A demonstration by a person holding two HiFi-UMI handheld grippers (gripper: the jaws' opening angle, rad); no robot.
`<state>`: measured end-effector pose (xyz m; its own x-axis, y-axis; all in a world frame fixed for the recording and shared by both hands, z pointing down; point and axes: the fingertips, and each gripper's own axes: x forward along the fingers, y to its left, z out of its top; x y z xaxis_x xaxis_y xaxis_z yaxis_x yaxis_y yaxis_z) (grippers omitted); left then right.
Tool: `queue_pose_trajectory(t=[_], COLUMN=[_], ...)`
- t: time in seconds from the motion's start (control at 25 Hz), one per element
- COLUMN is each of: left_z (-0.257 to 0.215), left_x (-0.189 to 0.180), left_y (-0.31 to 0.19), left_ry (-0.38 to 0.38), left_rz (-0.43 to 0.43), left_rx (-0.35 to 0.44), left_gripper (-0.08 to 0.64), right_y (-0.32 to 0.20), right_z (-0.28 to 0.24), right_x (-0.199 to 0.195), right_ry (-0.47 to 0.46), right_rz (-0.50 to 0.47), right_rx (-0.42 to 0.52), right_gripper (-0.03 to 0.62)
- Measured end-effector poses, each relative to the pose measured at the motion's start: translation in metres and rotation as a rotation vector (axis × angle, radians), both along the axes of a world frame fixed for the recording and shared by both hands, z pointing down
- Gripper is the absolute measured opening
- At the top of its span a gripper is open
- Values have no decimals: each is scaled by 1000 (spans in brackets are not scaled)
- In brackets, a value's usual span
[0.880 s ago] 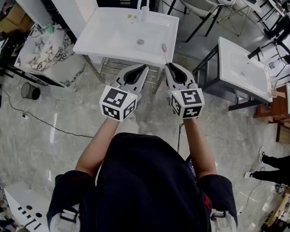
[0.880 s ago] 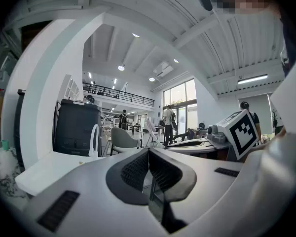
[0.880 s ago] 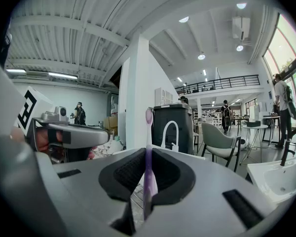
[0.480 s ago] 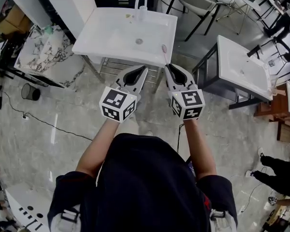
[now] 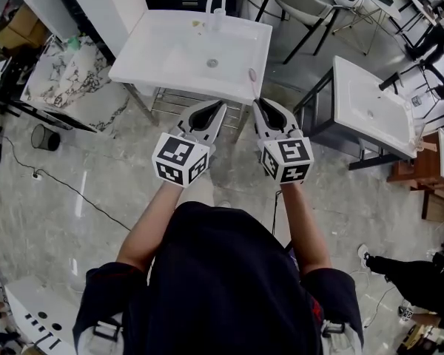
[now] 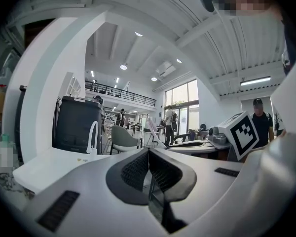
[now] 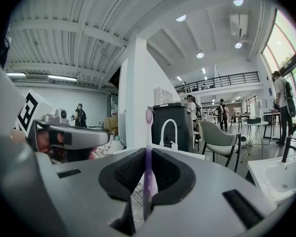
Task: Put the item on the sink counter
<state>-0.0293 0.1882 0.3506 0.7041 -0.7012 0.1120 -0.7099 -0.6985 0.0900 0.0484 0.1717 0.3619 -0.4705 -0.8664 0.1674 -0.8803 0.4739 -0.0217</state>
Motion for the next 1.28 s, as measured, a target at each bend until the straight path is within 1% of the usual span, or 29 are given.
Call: queue_pose_trajectory(t=[0.24, 0.44, 0.96, 1.28], left_z=[-1, 6, 10, 12], left_x=[2, 4, 7, 7], left_y=[-21, -43, -119, -160], left_ry=[5, 6, 4, -2], left_rz=[1, 9, 11, 30], left_rx=[3, -18, -45, -65], left_gripper=[15, 15, 15, 14], right_y=[-20, -41, -115, -156], right_z=[-2, 3, 9, 11], right_x=[3, 4, 6, 4], right_ry=[-6, -7, -29, -35], right_rz=[3, 8, 8, 18], right_rx=[4, -10, -31, -46], right_gripper=[60, 60, 60, 60])
